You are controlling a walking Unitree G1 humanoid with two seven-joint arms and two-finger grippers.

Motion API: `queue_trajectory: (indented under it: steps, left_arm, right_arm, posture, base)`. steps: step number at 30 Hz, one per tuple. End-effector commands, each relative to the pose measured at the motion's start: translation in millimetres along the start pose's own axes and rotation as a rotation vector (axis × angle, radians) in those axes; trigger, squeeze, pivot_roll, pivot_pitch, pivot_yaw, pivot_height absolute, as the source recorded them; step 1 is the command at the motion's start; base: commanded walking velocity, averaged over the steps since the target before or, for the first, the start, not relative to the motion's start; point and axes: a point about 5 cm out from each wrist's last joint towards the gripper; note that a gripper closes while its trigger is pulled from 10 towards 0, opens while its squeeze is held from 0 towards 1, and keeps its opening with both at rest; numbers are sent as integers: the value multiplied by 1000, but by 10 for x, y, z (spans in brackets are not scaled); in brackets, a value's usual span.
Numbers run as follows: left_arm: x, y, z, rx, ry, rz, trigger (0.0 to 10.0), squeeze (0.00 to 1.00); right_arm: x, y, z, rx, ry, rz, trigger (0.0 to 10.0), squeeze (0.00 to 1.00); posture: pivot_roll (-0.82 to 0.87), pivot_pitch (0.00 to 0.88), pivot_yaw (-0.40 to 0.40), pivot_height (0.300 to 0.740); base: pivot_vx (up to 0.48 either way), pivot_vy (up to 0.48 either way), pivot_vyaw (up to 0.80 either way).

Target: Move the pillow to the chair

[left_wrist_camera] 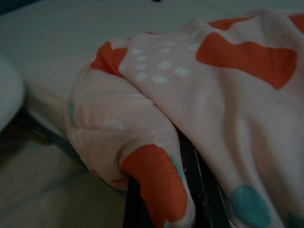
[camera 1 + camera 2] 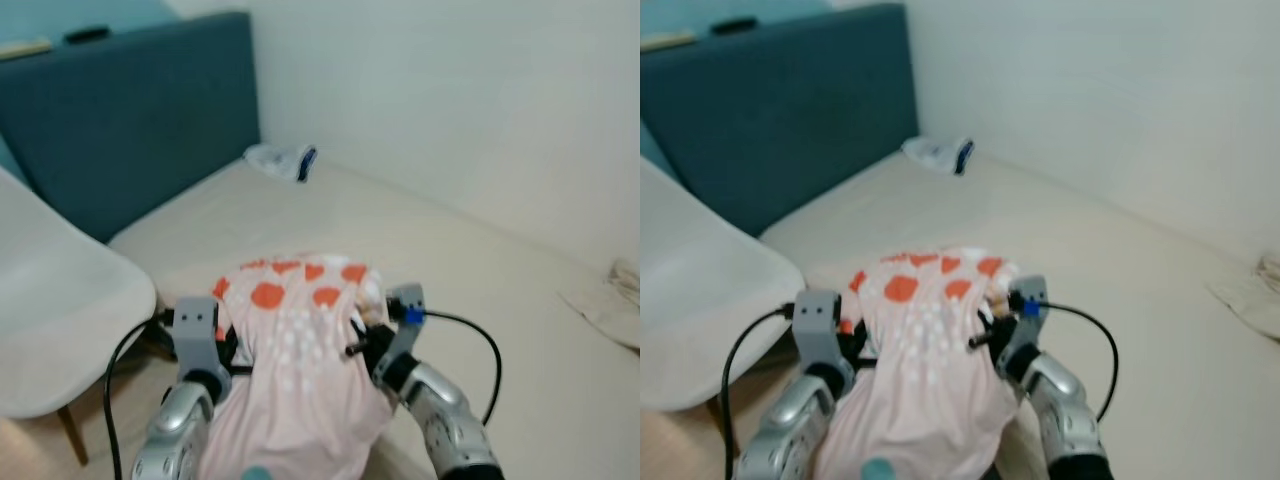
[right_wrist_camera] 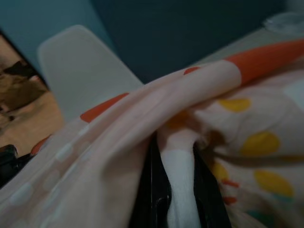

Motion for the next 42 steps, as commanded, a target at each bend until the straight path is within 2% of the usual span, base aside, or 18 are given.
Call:
queue_trajectory:
  steps: [1,12,23,42]
  left_arm:
    - [33,-223,-51,-94,-27,-5,10000,0]
    - [77,-186,-83,-71,-51,-4,10000,0]
    - [188,-129,-136,-42,-95,-11,10000,0]
    - [238,-101,-175,-29,-123,-23,10000,0]
  right_arm:
    - [-17,219,-138,115,-1,-14,10000,0]
    - [40,295,-184,172,-37,-12,10000,0]
    - [81,312,-237,200,-52,-3,10000,0]
    - [140,351,-306,235,-81,1,10000,0]
  posture:
    - [92,0,-40,740]
    - [95,0,-48,740]
    - [107,0,-55,740]
    - [108,0,-56,740]
  base:
    - [0,0,756]
    - [0,0,756]
    - [0,0,753]
    - [0,0,751]
Point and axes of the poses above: a point about 5 cm out from each wrist's last joint towards the gripper, its own z axis pointing back from the gripper into the wrist, its own x axis along the axis of the wrist's last joint, y = z × x, and after that the axes turned 11 degrees about z, right-handed
